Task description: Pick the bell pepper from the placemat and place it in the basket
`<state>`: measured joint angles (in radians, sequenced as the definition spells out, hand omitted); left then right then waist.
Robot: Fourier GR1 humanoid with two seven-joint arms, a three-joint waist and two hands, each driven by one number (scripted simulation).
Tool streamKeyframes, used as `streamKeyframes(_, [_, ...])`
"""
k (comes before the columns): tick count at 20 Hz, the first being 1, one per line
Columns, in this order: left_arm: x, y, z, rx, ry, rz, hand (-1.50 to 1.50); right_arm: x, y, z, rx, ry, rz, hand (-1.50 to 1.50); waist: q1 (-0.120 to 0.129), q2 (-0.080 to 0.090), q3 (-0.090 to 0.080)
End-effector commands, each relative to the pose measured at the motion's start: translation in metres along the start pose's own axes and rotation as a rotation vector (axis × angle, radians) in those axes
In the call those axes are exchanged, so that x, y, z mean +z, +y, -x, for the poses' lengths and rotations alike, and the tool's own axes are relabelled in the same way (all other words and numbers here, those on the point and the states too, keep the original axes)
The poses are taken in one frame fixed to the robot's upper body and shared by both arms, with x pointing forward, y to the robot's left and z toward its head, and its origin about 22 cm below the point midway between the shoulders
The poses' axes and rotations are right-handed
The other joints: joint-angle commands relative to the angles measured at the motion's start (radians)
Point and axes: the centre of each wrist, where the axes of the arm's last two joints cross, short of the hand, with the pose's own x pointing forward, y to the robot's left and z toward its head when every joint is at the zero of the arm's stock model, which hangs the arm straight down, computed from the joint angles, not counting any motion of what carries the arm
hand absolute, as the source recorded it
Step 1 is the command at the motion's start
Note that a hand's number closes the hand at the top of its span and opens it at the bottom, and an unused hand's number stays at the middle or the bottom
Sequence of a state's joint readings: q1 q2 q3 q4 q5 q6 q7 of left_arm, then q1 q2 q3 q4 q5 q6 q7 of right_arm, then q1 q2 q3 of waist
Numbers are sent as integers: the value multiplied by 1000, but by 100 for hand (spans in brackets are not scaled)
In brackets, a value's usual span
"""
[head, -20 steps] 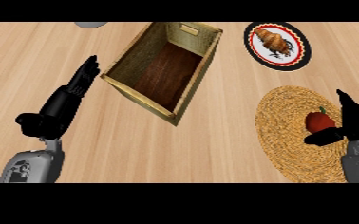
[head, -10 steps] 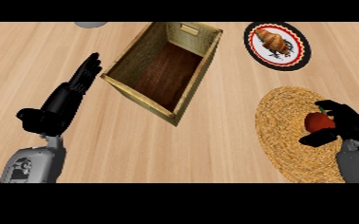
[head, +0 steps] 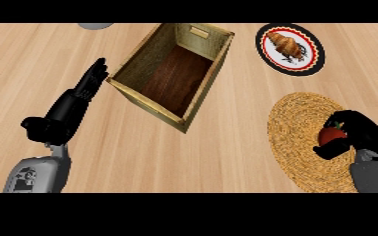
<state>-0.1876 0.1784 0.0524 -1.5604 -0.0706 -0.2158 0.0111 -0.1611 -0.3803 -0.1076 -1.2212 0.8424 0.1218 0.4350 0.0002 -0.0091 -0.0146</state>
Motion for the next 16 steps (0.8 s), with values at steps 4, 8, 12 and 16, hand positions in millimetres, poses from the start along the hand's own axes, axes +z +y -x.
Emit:
streamKeyframes(4, [-6, 8, -14, -10, -2, -23, 0, 14, 30, -4, 64, -49, 93, 150, -3, 8, 15])
streamKeyframes(8, [-7, -8, -10, -11, -21, 84, 0, 97, 52, -190, 47, -360, 53, 150, 97, 4, 7])
streamKeyframes(12, [-17, -18, -15, 1, -46, 136, 0, 135, 45, -240, 66, -476, 105, 150, 172, 12, 10])
streamKeyframes(16, [-22, -29, -17, 18, -57, 165, 0, 167, 33, -266, -90, -502, 119, 150, 198, 17, 15])
